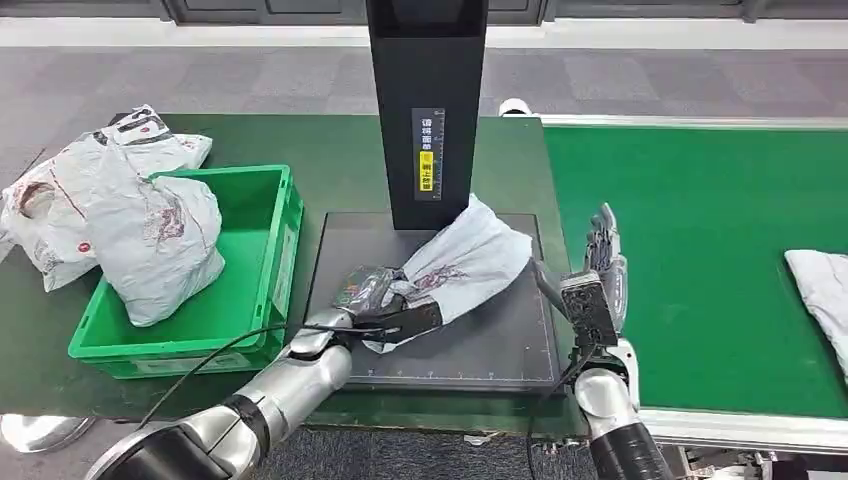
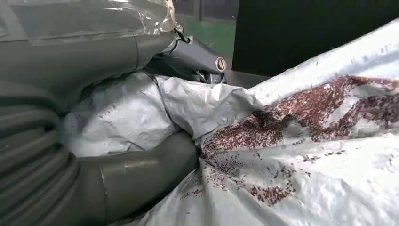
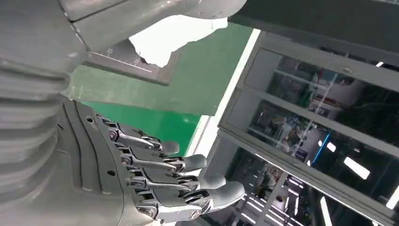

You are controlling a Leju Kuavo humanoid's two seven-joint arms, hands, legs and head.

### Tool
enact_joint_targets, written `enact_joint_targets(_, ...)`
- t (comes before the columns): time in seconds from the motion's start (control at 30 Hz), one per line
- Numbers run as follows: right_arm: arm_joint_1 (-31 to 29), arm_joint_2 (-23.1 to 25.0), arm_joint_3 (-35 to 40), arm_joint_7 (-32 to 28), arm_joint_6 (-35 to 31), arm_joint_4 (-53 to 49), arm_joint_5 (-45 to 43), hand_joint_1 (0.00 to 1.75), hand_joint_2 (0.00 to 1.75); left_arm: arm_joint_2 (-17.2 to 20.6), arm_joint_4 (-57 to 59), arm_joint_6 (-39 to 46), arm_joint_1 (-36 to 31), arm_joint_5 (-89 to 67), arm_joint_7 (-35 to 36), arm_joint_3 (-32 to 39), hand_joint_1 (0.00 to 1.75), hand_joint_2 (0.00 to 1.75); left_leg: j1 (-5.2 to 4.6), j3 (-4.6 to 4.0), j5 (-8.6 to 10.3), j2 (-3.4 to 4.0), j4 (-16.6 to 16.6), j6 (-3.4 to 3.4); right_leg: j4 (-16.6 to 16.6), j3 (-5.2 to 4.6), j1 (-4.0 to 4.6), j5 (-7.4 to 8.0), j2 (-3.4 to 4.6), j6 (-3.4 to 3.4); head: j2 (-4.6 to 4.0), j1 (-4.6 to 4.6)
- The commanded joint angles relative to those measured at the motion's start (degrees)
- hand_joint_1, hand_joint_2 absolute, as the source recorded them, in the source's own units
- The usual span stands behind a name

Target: Moved the parcel from conveyor to table for the left to box.

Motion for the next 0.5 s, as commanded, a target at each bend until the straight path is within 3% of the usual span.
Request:
enact_joint_targets(0.03,1.3,0.4,-3.6,-0.5,-0.4,-0.8,-0.2,0.0,1.75,2.3,-4.7,10.5,0.9,1.3,-1.1,9.7,1.75,1.75,0.04,0.08,-0.03,0.05,-0.1,0.0,-0.1,0.08,0.04,0.0,0.05,-0.02,0.0,0.0)
enact_joint_targets(0.1,2.5,0.6,-4.0,-0.5,-0.9,-2.2,-0.4,0.0,1.75,3.4,-12.2,18.2,2.9,4.9,-4.4,14.9,1.75,1.75,0.05,0.15,-0.01,0.06,-0.2,-0.01,-0.2,0.15,0.06,0.02,0.06,-0.05,0.0,0.0)
enact_joint_targets(0.2,3.3,0.7,-4.3,-0.2,-1.1,-2.6,-0.1,0.0,1.75,6.6,-33.2,18.8,9.3,7.8,-6.8,24.4,1.75,1.75,0.04,-0.07,-0.04,0.08,0.0,-0.02,0.0,-0.09,0.05,0.0,0.08,-0.03,0.0,0.0)
enact_joint_targets(0.4,3.0,0.8,-4.3,-0.3,-1.1,-2.2,-0.1,0.0,1.75,6.1,-34.0,19.2,10.2,7.6,-6.9,25.0,1.75,1.75,0.05,0.13,-0.08,0.38,-0.1,-0.05,-0.1,-0.03,0.07,-0.01,0.38,-0.05,0.0,0.0)
enact_joint_targets(0.47,2.8,1.0,-4.8,-0.2,-0.8,-1.6,-0.7,0.0,1.75,3.5,-40.9,19.9,12.1,3.5,-11.3,35.9,1.75,1.75,0.07,0.03,-0.05,0.2,-0.1,-0.03,-0.1,-0.04,0.08,-0.03,0.24,-0.03,0.0,0.0)
enact_joint_targets(0.5,2.9,1.0,-4.9,-0.3,-0.6,-1.6,-0.9,0.0,1.75,4.0,-41.8,19.9,12.4,3.7,-11.6,36.7,1.75,1.75,0.05,-0.09,-0.06,0.25,0.0,-0.02,0.0,-0.16,0.05,-0.03,0.24,-0.02,0.0,0.0)
